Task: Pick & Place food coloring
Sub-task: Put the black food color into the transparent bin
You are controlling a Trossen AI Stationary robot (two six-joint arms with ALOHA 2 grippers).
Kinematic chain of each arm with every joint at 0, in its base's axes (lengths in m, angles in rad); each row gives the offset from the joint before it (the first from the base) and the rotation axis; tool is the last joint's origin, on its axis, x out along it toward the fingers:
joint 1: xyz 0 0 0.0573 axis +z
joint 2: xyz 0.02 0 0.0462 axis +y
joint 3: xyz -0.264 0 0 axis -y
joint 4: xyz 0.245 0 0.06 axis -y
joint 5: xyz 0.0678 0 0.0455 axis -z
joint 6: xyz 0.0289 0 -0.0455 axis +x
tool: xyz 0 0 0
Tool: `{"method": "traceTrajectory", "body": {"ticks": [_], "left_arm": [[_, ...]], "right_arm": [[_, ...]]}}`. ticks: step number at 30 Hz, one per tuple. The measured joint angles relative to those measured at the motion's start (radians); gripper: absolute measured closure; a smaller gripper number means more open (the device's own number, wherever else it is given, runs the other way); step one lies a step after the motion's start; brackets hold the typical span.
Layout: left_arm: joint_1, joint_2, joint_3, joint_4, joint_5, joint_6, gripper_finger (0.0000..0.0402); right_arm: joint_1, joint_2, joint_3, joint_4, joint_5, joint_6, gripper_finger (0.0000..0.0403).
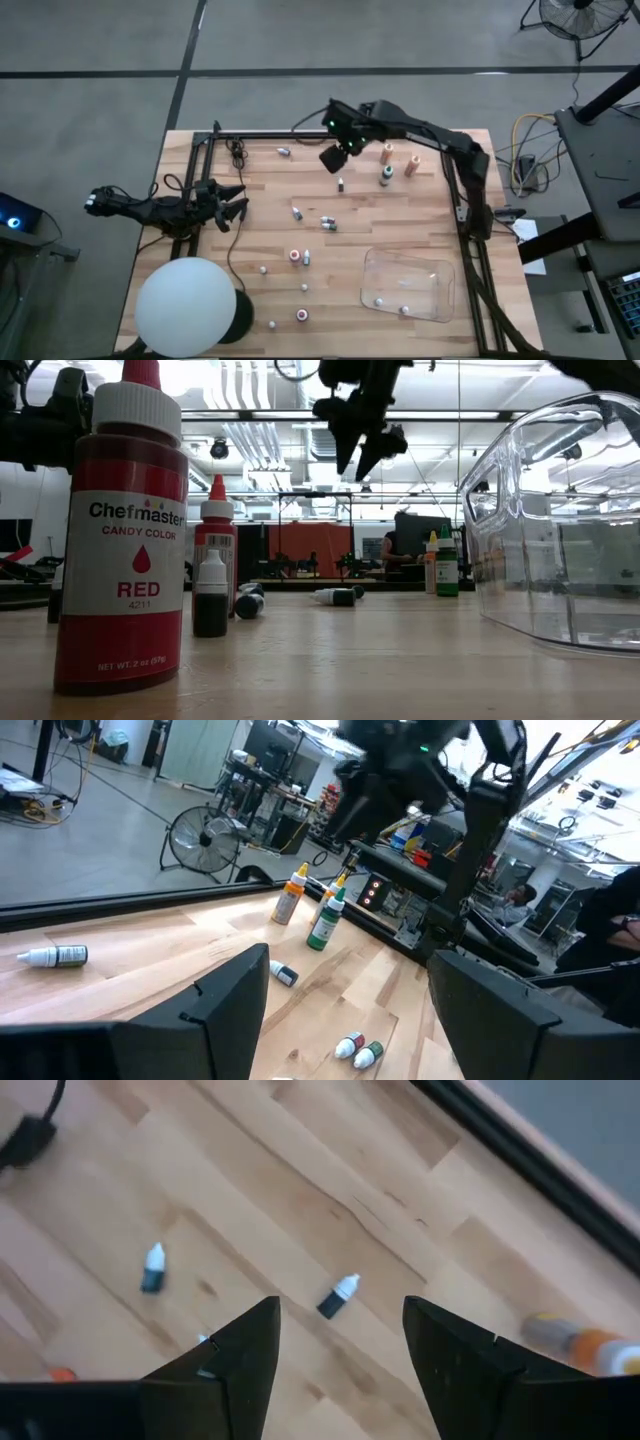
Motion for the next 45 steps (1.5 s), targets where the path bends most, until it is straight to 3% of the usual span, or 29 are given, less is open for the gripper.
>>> {"method": "traceTrajectory", "body": {"ticks": [12, 29, 45], "left_arm": [[0.0, 0.0, 0.0, 0.0, 0.0, 0.0, 0.0157], [0.0, 0.0, 0.0, 0.0, 0.0, 0.0, 0.0157], [0.0, 0.0, 0.0, 0.0, 0.0, 0.0, 0.0157]], "right_arm": [[-0.114, 0.224, 0.213, -0.104, -0.245, 0.185, 0.02], [-0.221, 0.416, 0.227, -0.166, -0.52, 0.338, 0.02], [-0.237, 0.508, 0.226, -0.22, -0.558, 0.377, 0.02]]}}
